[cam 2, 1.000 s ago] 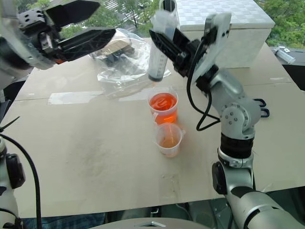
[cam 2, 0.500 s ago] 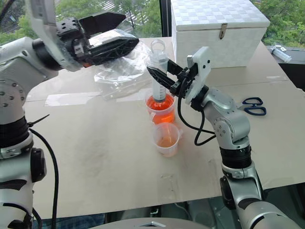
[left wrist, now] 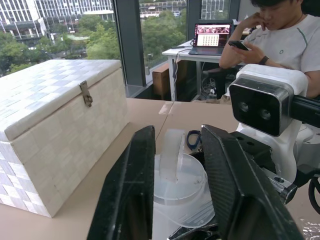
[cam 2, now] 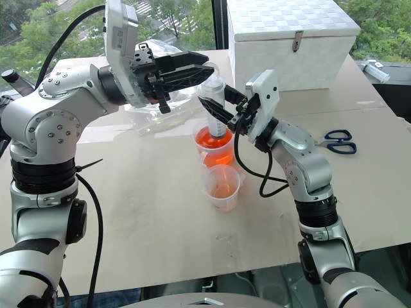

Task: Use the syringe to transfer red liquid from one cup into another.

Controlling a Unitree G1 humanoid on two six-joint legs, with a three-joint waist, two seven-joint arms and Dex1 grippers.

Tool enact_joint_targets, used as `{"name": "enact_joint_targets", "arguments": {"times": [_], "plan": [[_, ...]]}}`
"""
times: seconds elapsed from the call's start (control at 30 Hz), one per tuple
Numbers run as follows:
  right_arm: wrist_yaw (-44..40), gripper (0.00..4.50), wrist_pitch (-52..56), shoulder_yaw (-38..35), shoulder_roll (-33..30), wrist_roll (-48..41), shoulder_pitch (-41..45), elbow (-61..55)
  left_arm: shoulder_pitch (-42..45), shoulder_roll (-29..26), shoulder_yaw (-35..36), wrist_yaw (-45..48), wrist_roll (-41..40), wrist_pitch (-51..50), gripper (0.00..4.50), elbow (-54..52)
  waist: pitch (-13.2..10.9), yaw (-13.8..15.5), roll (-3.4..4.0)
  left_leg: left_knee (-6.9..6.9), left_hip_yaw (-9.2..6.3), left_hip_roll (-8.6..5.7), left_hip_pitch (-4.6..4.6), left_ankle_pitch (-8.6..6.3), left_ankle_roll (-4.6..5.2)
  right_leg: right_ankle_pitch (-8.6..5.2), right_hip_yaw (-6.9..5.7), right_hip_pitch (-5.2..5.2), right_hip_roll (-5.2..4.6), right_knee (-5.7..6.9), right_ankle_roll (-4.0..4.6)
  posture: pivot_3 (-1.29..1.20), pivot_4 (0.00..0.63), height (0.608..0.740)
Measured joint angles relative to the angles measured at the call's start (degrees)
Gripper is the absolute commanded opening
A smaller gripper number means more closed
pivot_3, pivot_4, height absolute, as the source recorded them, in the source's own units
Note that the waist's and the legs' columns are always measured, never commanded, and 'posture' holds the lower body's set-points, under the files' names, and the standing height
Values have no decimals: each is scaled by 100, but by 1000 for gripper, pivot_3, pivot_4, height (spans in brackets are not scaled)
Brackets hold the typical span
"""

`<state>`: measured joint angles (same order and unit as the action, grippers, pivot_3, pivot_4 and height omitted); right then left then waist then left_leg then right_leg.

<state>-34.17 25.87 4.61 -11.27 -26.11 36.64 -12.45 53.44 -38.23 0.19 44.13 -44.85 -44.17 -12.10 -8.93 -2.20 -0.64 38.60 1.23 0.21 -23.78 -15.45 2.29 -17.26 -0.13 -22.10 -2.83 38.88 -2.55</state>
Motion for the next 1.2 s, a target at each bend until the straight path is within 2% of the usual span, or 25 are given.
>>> {"name": "enact_joint_targets", "arguments": {"times": [0.17,0.27,0.33,0.8,1.2], "plan": [[-38,1485,-9,14,-8,58,-1,0,-26,59,-31,203,142,9,1686,45,0,1,0,0,0,0,0,0,0,0,0,0,-1,0,0,0,150,740],[-41,1485,-33,14,-3,70,-1,0,-51,56,-34,363,268,27,900,48,0,1,0,0,-1,0,0,0,0,0,0,0,-1,0,0,0,150,740],[-53,1485,-34,14,0,72,-2,-1,-51,55,-28,387,316,53,26,49,0,1,0,1,-1,0,0,0,0,0,1,0,-4,0,0,0,150,740],[-17,1485,-133,10,-2,129,-138,-53,70,392,-29,401,698,206,26,300,0,4,0,4,-2,0,-2,0,0,0,-1,0,-6,1,0,0,150,740],[131,1485,-443,0,207,333,-254,-37,322,421,-37,351,729,136,26,343,0,1,0,5,-2,0,-2,0,0,0,0,0,-5,1,0,0,150,740]]}}
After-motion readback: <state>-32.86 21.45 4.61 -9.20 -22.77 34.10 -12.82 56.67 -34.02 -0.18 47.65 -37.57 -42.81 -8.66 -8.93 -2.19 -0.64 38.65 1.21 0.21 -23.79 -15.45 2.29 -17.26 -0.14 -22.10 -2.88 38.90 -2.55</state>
